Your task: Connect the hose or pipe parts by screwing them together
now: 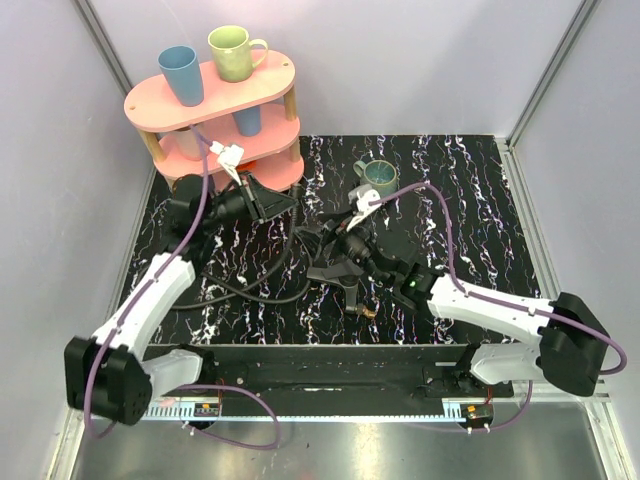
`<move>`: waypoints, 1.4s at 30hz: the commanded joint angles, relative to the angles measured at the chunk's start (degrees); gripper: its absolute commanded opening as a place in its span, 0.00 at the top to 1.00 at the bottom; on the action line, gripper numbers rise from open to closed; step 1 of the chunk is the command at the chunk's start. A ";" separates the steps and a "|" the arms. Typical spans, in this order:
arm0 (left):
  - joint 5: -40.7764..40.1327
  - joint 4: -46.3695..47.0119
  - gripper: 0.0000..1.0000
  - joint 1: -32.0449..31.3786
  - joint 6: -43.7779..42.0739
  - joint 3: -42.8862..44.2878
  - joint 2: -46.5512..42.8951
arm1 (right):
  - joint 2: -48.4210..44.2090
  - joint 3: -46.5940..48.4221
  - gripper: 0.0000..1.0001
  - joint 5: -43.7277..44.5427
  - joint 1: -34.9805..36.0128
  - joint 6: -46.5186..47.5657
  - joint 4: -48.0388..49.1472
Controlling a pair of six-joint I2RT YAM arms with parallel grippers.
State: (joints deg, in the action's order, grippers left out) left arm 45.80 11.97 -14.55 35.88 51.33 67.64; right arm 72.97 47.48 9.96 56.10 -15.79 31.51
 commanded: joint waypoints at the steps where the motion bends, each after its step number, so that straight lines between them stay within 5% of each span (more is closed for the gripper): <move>1: -2.90 9.92 1.00 0.22 8.33 -2.37 -7.51 | 0.59 -5.20 0.22 -5.20 0.07 6.47 14.18; 14: -3.88 18.09 1.00 0.22 13.43 -10.02 -14.28 | 11.48 4.37 0.19 -21.47 0.07 12.81 15.16; 17: -4.49 18.00 1.00 0.31 12.64 -10.46 -15.25 | 14.13 7.18 0.38 -19.99 0.07 12.98 14.29; 19: -5.28 16.43 1.00 0.39 11.59 -10.46 -15.95 | 15.09 7.71 0.74 -18.31 0.07 13.68 14.81; 21: -6.16 9.54 0.98 0.75 8.18 -9.24 -16.75 | 15.36 6.49 0.93 -16.03 -0.02 17.00 16.56; 22: -7.29 5.65 0.88 1.53 6.42 -6.88 -16.92 | 15.36 6.57 1.00 -15.59 -0.20 18.68 15.96; 23: -7.83 1.78 0.67 1.97 4.74 -5.55 -17.10 | 15.45 7.61 1.00 -16.10 -0.46 21.91 14.56; 25: -7.57 -7.46 0.49 3.55 0.09 -1.87 -17.45 | 15.62 9.63 1.00 -17.59 -1.33 24.83 7.28; 26: -7.48 -10.18 0.28 3.91 -1.58 -0.80 -18.15 | 15.62 10.60 1.00 -18.99 -1.43 28.15 4.82; 27: -7.48 -16.21 0.23 4.09 -5.17 0.34 -18.68 | 15.62 12.44 1.00 -19.70 -1.60 29.75 -0.17; 33: -11.00 -31.37 0.21 4.17 -13.11 6.06 -21.75 | 14.92 20.10 1.00 -29.55 -2.75 40.83 -23.63; 42: -8.71 -35.17 0.20 4.17 -15.04 3.78 -23.86 | 13.52 21.68 1.00 -28.32 -2.66 47.08 -31.15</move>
State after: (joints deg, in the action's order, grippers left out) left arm 36.97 -20.71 -10.50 24.27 55.64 45.19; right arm 88.53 66.30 -16.25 53.60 26.68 5.54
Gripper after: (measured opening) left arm 0.792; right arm 0.169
